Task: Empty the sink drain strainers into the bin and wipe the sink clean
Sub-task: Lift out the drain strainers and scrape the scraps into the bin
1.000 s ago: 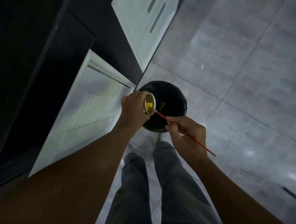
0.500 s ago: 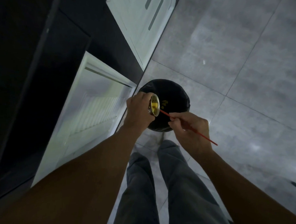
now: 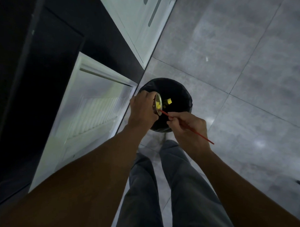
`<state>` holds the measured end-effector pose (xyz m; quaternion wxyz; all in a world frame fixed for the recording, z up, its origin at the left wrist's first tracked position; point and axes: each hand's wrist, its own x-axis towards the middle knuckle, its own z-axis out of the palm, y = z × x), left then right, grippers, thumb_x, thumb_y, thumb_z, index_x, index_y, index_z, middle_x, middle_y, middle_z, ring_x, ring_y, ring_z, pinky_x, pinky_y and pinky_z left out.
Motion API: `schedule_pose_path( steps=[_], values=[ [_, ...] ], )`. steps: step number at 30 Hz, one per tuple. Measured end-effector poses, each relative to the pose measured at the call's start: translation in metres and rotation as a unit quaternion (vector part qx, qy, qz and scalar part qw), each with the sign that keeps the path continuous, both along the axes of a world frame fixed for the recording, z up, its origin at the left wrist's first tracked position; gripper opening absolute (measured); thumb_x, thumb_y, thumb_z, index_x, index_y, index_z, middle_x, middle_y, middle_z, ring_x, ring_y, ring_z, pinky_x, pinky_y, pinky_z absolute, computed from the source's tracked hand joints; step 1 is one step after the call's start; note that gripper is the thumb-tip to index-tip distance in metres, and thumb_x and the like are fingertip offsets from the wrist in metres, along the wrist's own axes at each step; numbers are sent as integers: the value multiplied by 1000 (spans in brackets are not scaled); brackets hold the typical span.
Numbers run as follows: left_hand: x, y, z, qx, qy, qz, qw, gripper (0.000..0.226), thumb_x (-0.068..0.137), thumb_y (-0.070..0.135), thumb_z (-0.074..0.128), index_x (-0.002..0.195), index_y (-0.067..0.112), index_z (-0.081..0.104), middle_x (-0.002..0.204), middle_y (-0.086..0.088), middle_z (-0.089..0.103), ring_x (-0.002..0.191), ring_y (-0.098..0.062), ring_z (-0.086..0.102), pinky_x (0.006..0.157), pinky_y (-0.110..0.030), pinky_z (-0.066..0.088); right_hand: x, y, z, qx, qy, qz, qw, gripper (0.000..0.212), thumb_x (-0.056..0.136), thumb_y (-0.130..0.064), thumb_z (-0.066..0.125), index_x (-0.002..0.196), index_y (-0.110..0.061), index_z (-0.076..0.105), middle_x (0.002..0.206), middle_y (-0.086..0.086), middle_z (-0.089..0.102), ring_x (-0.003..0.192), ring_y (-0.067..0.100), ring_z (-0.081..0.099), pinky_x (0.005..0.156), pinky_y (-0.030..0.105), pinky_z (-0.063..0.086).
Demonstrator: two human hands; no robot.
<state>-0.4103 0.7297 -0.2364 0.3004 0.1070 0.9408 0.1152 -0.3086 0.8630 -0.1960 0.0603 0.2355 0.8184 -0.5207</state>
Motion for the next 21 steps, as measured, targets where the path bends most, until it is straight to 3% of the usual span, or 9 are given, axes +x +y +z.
schedule_pose_path(
  steps=[3, 7, 9, 13, 18, 21],
  values=[
    [1, -1, -3, -2, 9, 9, 1000, 74, 73, 28, 88, 137, 19, 52, 133, -7, 58, 126, -27, 53, 109, -40, 36, 4, 7, 2, -2, 8, -20, 1000, 22, 94, -9, 66, 103, -27, 76, 87, -19, 71, 73, 3, 69, 69, 12, 57],
    [1, -2, -5, -6, -2, 23, 1000, 77, 72, 27, 88, 138, 20, 50, 133, -6, 57, 127, -26, 53, 108, -41, 36, 5, 8, 0, -7, 17, -6, 1000, 19, 94, -9, 66, 102, -23, 76, 85, -18, 71, 70, 3, 69, 67, 9, 55],
    [1, -2, -5, -3, -13, 28, 1000, 81, 69, 24, 89, 139, 20, 50, 133, -6, 56, 127, -26, 52, 109, -41, 36, 1, 2, -1, -24, 4, 11, 1000, 23, 95, -10, 65, 101, -30, 74, 78, -25, 69, 69, 3, 68, 64, 7, 53],
    [3, -2, -4, 5, -20, 40, 999, 80, 67, 23, 90, 138, 21, 51, 132, -5, 57, 126, -25, 53, 108, -40, 35, -1, -3, -2, -47, -8, 6, 999, 40, 96, -10, 61, 96, -50, 69, 84, -34, 68, 70, 1, 68, 65, 6, 52],
    [2, -3, 1, -2, -51, 54, 997, 80, 70, 25, 88, 140, 21, 50, 134, -5, 55, 127, -25, 52, 109, -39, 35, 9, 4, -7, -39, -6, -37, 999, 20, 94, -12, 65, 99, -29, 76, 79, -23, 71, 70, 2, 69, 64, 6, 52],
    [3, -1, 5, 22, -78, 62, 995, 79, 71, 22, 88, 140, 20, 50, 137, -6, 54, 128, -25, 51, 111, -39, 36, 6, 1, -7, -54, -21, -7, 998, 20, 95, -13, 65, 101, -28, 76, 80, -21, 72, 73, 3, 70, 67, 7, 54]
  ],
)
